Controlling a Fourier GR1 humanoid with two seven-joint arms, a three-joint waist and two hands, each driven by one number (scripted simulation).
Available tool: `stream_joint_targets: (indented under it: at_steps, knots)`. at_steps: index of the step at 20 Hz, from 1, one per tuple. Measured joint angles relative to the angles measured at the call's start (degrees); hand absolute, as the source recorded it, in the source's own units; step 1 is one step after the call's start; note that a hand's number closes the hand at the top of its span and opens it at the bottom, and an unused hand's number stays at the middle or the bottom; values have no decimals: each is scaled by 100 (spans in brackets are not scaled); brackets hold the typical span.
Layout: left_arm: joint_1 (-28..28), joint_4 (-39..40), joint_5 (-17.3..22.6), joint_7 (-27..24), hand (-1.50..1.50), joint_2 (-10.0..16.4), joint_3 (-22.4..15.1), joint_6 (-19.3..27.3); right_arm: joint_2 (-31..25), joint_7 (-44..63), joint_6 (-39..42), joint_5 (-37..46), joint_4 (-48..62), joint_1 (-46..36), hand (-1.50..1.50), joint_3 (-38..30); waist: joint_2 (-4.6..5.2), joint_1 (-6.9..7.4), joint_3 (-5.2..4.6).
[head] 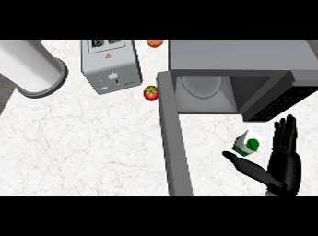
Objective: Pick up the milk, place it into the microwave and close the microwave
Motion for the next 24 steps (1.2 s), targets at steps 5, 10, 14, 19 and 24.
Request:
stream_joint_targets:
  at_steps: [5,10,14,19,24]
  knots:
    - [60,50,17,-130,-150,3,-22,-34,9,-623,319,-128,537,89,-150,-159,1,0,1]
    - [162,21,61,-173,-150,4,-44,-110,-41,-996,482,-94,1104,-119,-150,-273,1,8,0]
    - [245,-138,150,-68,-150,8,35,-152,-91,-1280,594,-119,1600,-391,-150,-432,1,12,1]
    - [234,-60,60,-157,-150,-4,-19,-109,-89,-1598,545,-175,2388,-814,-150,-721,3,15,0]
    - [216,-20,115,-165,-150,24,107,-193,-267,-1710,264,-168,3023,-1041,-150,-1086,6,23,1]
